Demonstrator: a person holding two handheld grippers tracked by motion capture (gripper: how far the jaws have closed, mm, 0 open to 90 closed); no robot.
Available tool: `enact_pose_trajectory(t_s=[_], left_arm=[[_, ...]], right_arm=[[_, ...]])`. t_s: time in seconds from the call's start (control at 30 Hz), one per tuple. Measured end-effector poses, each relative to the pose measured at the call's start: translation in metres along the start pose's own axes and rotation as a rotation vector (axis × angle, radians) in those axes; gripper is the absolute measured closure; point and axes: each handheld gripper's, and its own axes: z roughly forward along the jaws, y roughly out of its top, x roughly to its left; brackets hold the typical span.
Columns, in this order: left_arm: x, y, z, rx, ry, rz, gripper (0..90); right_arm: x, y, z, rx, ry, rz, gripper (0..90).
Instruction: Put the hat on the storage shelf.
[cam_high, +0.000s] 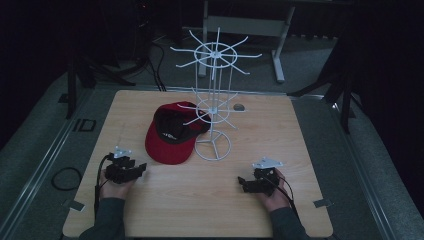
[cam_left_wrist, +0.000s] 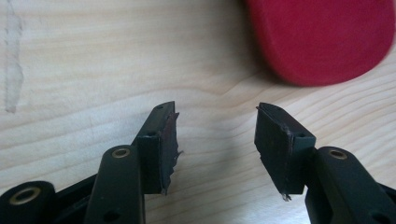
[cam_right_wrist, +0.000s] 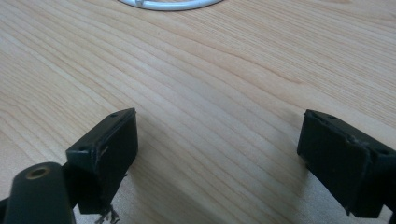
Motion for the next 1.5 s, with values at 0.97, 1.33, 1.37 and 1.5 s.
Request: enact_pose_trajectory(t_s=[0.97,1.33,1.37,1.5], left_arm=[[0.003,0.049,0.016,-0.023,-0.104,-0.004,50.2],[-0.006,0.049,0.014,-0.032,-0.131,-0.014,78.4],[-0.008,0.048,0.013,-0.028,-0.14,-0.009,78.2],[-0.016,0.045,0.013,-0.001,-0.184,0.024,77.1]], right_arm=[[0.0,0.0,0.0,0.0,0.0,0.003,12.2],[0.0,0.0,0.0,0.0,0.0,0.001,12.1],[0.0,0.0,0.0,0.0,0.0,0.001,12.1],[0.0,0.0,0.0,0.0,0.0,0.0,12.1]])
